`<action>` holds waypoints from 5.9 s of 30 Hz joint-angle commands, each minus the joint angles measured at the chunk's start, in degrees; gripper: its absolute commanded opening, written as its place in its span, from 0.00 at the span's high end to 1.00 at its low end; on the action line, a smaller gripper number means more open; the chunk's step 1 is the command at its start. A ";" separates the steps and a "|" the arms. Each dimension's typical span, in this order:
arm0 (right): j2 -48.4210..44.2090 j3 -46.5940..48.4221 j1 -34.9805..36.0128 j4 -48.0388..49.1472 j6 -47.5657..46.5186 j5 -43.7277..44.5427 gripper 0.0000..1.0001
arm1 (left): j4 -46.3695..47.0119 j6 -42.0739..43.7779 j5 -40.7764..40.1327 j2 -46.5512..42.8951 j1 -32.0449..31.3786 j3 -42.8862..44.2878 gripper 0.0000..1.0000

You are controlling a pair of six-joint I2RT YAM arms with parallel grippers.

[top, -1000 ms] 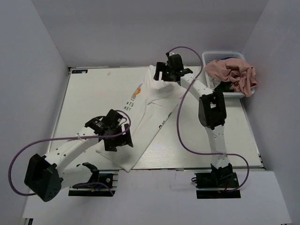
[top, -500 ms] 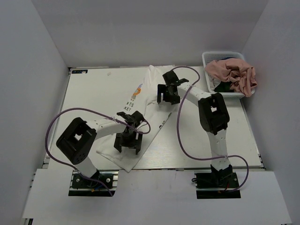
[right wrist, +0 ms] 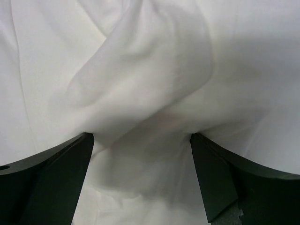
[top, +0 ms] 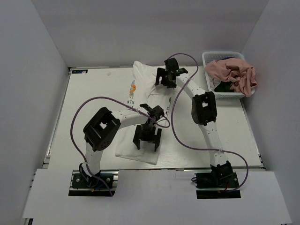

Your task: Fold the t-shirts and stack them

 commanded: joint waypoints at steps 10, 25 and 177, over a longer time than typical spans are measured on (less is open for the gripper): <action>-8.24 -5.13 -5.31 13.03 -13.41 -10.02 0.10 | 15.86 -4.49 -10.81 -10.40 -9.51 4.78 0.01; -57.64 -70.54 1.45 19.44 4.67 -2.63 0.10 | 13.55 -21.98 -29.80 -35.62 -6.80 -26.84 0.01; -44.04 -74.08 0.41 31.67 9.44 -8.43 0.25 | 41.25 1.84 4.12 -4.28 26.69 -8.85 0.95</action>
